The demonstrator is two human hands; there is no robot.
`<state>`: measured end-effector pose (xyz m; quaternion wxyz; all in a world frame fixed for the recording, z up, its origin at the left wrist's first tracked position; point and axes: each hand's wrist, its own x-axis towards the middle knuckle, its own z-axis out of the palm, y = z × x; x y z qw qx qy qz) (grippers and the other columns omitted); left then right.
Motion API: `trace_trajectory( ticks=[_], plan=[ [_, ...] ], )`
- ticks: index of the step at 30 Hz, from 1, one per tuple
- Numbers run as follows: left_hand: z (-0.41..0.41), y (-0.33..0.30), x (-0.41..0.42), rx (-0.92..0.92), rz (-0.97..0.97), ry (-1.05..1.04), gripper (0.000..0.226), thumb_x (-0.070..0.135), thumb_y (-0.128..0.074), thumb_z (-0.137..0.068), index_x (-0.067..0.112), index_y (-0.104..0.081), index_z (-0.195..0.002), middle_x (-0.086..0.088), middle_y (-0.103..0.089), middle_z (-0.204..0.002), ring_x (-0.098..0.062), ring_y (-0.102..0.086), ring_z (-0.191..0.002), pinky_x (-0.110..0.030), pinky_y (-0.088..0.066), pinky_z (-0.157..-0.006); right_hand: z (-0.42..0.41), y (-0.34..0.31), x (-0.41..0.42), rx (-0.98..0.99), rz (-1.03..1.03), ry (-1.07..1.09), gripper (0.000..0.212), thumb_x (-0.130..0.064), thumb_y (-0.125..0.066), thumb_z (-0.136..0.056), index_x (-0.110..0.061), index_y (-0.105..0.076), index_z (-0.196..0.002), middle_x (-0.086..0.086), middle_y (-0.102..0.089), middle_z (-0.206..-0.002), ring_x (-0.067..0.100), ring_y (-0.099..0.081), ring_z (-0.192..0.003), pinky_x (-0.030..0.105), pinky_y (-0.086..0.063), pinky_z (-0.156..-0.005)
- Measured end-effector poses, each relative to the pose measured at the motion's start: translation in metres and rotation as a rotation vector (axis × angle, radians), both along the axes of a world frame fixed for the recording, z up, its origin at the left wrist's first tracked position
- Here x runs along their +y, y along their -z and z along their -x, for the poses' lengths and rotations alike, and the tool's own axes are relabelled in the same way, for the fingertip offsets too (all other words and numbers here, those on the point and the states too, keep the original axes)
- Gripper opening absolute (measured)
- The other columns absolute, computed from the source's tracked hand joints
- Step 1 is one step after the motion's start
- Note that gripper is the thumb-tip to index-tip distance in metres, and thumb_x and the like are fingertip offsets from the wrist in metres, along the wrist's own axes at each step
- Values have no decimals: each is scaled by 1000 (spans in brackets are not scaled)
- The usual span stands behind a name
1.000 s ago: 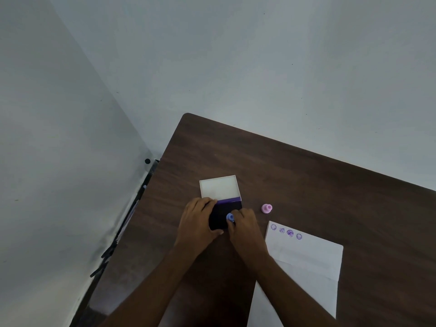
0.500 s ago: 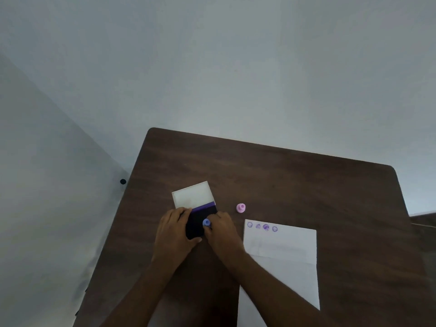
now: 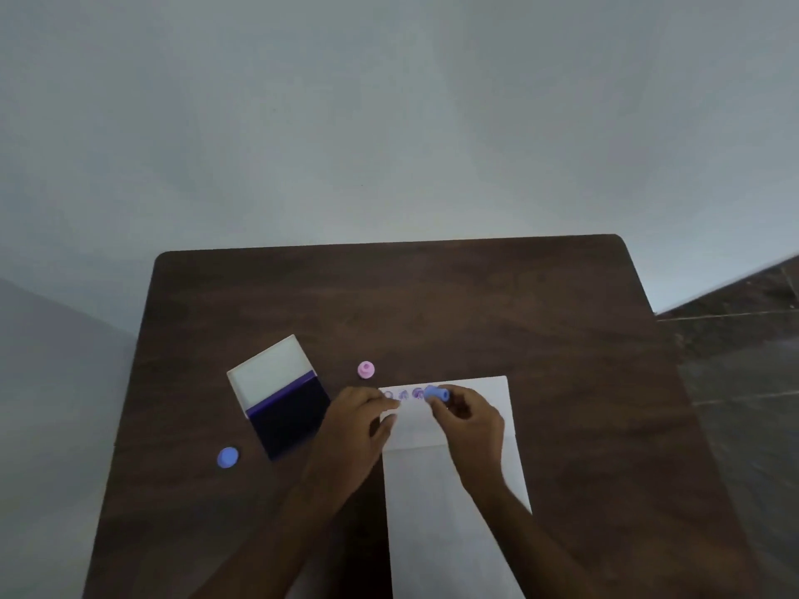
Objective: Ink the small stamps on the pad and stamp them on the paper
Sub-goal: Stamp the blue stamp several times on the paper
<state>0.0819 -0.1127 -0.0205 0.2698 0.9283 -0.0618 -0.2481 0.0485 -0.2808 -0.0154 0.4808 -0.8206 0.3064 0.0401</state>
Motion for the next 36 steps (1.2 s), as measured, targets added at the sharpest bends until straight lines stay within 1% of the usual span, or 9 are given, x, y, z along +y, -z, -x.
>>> trace_trajectory(
  ticks=[4, 7, 13, 16, 19, 22, 27, 30, 36],
  plan=[
    [-6, 0, -31, -146, 127, 49, 27, 32, -58, -92, 21, -65, -116, -2, -61, -122, -19, -52, -116, -21, -32, -93, -4, 11, -21, -38, -47, 127, 26, -32, -76, -79, -18, -71, -99, -2, -74, -92, 11, -68, -80, 26, -58, -75],
    [-10, 6, -47, -140, 38, 8, 36, 41, -60, -90, 24, -61, -123, 2, -60, -124, -14, -55, -111, -16, -28, -86, -6, 21, -27, -44, -49, 134, 28, -29, -75, -80, -12, -72, -101, 1, -74, -94, 14, -68, -82, 27, -58, -77],
    [-7, 18, -60, -161, -34, 39, 47, 46, -57, -90, 24, -54, -132, 3, -56, -133, -13, -52, -117, -19, -33, -96, -11, 36, -29, -16, -42, 117, 29, -31, -73, -82, -11, -70, -103, 2, -73, -96, 15, -65, -84, 23, -55, -77],
    [-5, 21, -64, -194, -31, 32, 45, 44, -56, -92, 24, -53, -133, 2, -56, -135, -14, -52, -119, -23, -35, -100, -12, 39, -29, -42, -7, 88, 24, -32, -73, -82, -14, -71, -98, -1, -72, -91, 14, -65, -81, 15, -51, -71],
    [-5, 26, -66, -235, -22, 35, 42, 38, -60, -91, 23, -56, -130, 1, -59, -130, -14, -53, -116, -22, -37, -97, -11, 42, -29, -53, 23, 54, 23, -30, -74, -81, -15, -70, -97, -2, -71, -90, 11, -64, -79, 13, -50, -70],
    [-8, 28, -69, -236, -11, 2, 39, 34, -66, -88, 20, -62, -125, -1, -64, -122, -16, -56, -107, -19, -36, -89, -10, 45, -29, -79, 33, 50, 19, -31, -76, -79, -18, -68, -91, -5, -69, -84, 8, -62, -72, 6, -45, -62],
    [-9, 28, -74, -214, 5, -63, 38, 32, -71, -84, 20, -65, -119, 0, -66, -113, -14, -57, -99, -16, -32, -82, -10, 46, -29, -88, 66, 32, 17, -31, -77, -78, -21, -64, -84, -8, -66, -78, 7, -60, -66, 5, -44, -56],
    [-7, 28, -73, -227, 16, -68, 37, 30, -73, -82, 20, -66, -118, 0, -66, -111, -13, -57, -98, -15, -33, -82, -11, 47, -28, -89, 75, 21, 18, -29, -78, -77, -23, -62, -83, -10, -63, -76, 5, -58, -64, 1, -43, -58],
    [-7, 28, -72, -227, 54, -86, 36, 25, -76, -80, 17, -68, -114, -2, -68, -107, -15, -58, -95, -17, -36, -79, -13, 46, -26, -75, 98, 4, 20, -31, -78, -77, -25, -59, -82, -10, -62, -76, 5, -57, -62, 3, -43, -53]
  ],
)
